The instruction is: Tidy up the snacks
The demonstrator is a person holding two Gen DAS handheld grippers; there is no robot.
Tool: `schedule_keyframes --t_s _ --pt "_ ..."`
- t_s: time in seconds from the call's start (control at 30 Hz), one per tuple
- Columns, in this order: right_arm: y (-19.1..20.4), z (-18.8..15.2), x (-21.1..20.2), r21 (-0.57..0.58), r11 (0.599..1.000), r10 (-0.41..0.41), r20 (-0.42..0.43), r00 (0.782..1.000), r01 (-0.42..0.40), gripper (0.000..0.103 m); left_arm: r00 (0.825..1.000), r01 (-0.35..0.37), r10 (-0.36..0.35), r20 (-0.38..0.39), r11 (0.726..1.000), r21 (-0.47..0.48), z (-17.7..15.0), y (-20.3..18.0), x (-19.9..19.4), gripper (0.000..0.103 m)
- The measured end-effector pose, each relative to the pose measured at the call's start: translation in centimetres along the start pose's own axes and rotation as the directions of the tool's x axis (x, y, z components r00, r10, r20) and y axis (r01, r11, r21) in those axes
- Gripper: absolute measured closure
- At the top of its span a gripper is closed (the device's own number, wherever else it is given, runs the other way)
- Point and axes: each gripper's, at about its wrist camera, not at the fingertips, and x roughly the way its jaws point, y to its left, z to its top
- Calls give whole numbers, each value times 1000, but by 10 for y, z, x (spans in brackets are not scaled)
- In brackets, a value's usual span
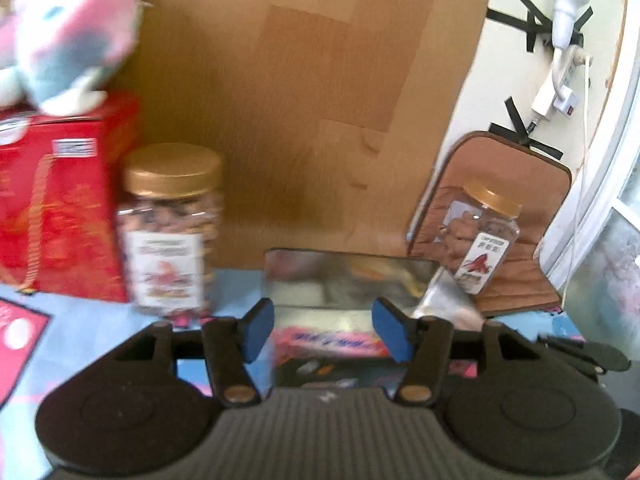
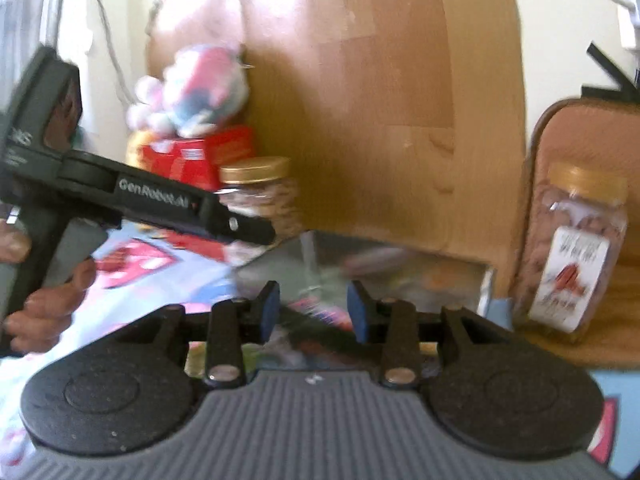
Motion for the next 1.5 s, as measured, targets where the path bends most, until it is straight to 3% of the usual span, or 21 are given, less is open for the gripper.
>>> schedule_keyframes --t_s 0.1,0.17,0.27,0.33,0.43,0.5,0.6,0.73,0.9,0.93,1.03,1.1,1.27,1.4,1.5 --pt "6 -11 10 89 990 119 -92 989 -111 63 998 -59 59 -16 998 -27 -14 33 -12 47" --pt "10 -14 30 154 979 160 -171 972 -134 63 995 -89 85 -50 993 -79 -24 57 -12 47" --pt "11 -15 63 225 969 162 -252 954 -105 63 992 -105 92 -87 981 -160 -41 89 -12 47" --pt "7 -17 81 287 956 146 -290 946 -60 62 991 -105 86 -99 974 -202 -51 106 -10 39" --pt "6 -23 101 340 940 135 -326 936 -17 61 989 -83 46 -144 962 -261 -69 120 1 42" --pt "11 -26 113 326 945 117 -339 933 0 61 991 -36 -5 -137 955 -295 -77 121 5 44" --pt "21 -30 118 326 945 145 -333 932 -30 67 987 -17 -23 -162 971 -240 -82 104 6 65" --pt "42 -34 110 268 958 199 -360 912 -103 70 974 31 -78 -211 975 -220 -93 79 -6 64" --pt "62 -44 85 176 969 228 -368 901 -174 69 970 52 -97 -221 978 -204 -116 65 -39 60" --pt "65 -44 79 150 972 225 -354 908 -182 69 972 49 -95 -214 976 -212 -117 68 -43 60" --pt "63 -33 49 79 989 142 -232 962 -127 67 985 22 -63 -160 969 -246 -109 80 -62 60" --pt "48 -26 23 137 982 152 -156 976 -131 67 991 22 -57 -120 961 -277 -106 89 -76 60" --pt "26 -39 -28 175 980 117 -95 989 -99 63 995 23 -51 -88 955 -297 -111 92 -93 60" --pt "26 -71 -50 127 990 72 -134 988 -55 56 992 50 -85 -99 947 -318 -123 87 -96 60" --pt "26 -96 -57 155 987 73 -179 981 -45 54 990 61 -97 -105 950 -307 -126 78 -97 60"
